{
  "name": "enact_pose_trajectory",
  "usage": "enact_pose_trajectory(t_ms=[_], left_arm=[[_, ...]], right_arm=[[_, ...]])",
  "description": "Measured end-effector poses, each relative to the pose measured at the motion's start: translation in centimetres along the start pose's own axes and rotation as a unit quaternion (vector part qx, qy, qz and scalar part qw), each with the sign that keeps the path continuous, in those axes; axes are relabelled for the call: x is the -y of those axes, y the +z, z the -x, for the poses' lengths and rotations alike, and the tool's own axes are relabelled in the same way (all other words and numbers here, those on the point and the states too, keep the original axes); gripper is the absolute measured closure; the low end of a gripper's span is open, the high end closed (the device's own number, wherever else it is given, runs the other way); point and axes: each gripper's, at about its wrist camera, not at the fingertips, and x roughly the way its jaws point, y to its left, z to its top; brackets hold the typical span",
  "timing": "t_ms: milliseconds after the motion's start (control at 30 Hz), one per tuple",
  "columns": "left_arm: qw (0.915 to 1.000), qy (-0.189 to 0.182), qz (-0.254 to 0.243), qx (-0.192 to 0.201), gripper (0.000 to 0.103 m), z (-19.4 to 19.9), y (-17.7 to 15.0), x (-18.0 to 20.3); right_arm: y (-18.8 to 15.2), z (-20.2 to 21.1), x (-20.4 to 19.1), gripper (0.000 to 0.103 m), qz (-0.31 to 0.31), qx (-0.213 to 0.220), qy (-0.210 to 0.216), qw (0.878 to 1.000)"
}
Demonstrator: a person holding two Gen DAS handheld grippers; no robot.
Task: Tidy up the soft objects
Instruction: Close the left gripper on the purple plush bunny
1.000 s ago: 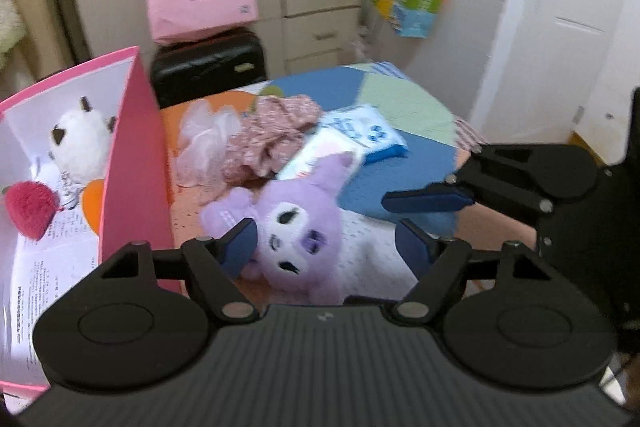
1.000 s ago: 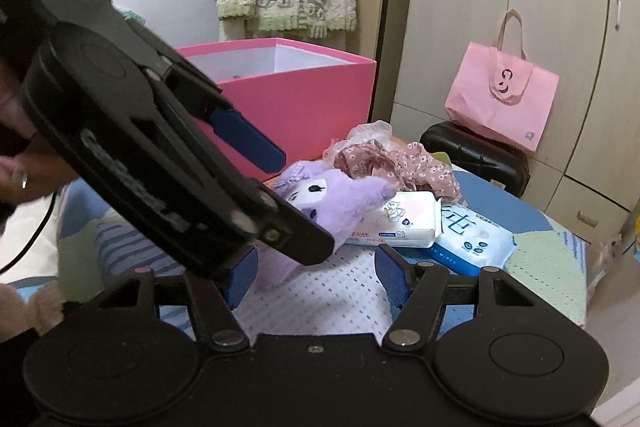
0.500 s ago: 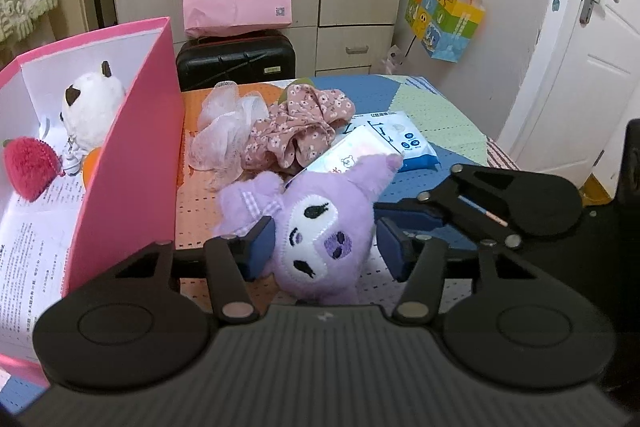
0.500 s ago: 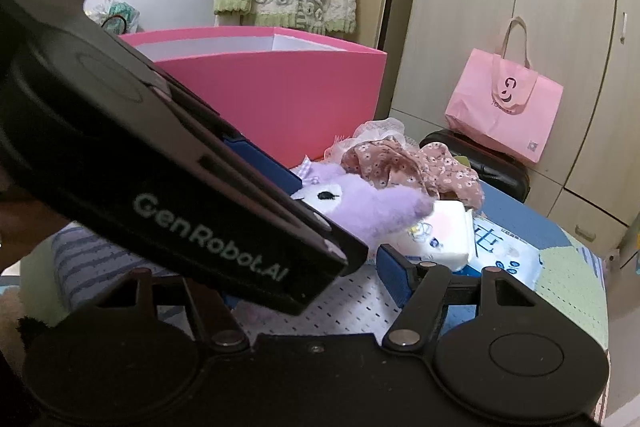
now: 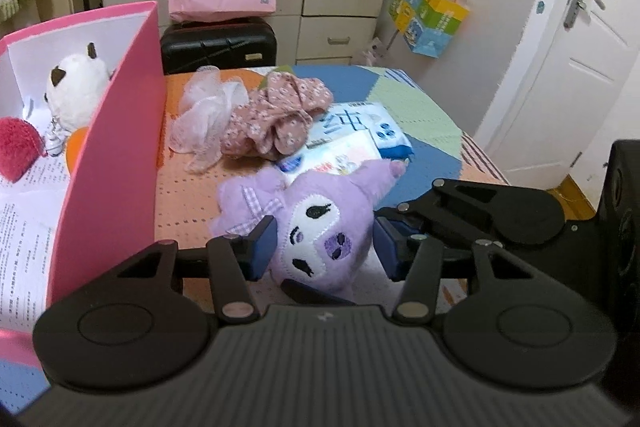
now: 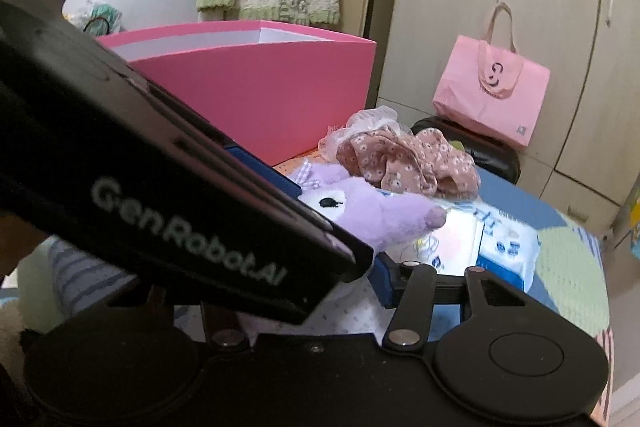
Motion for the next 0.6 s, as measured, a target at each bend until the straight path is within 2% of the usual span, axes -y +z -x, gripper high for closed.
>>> enact_pose_trajectory(t_ms=[167, 400, 500, 600], left_arm=[[0.9998, -0.012, -0.007, -0.016, 0.052, 0.4, -0.3, 0.8], [0.9982, -0.052, 0.007, -0.028, 0.051, 0.4, -0.4, 1.0], [0.9976, -0.066, 0.01, -0.018, 0.048, 0.6, -0.3, 1.1], [0.9989, -0.044, 0.01, 0.016, 0.045, 0.9, -0.1, 0.9]], right_arm=[[-0.5, 1.8, -0.2, 0.047, -0.017, 0.002, 0.003, 1.0], [-0.9, 3.1, 1.3, 0.05, -0.06, -0.006, 0.021, 0.998], [-1.2, 3.8, 1.9, 0.05, -0.066, -0.009, 0.019, 0.998], [-1.7, 4.1, 2.6, 0.048, -0.067, -0.012, -0.001, 0.998]])
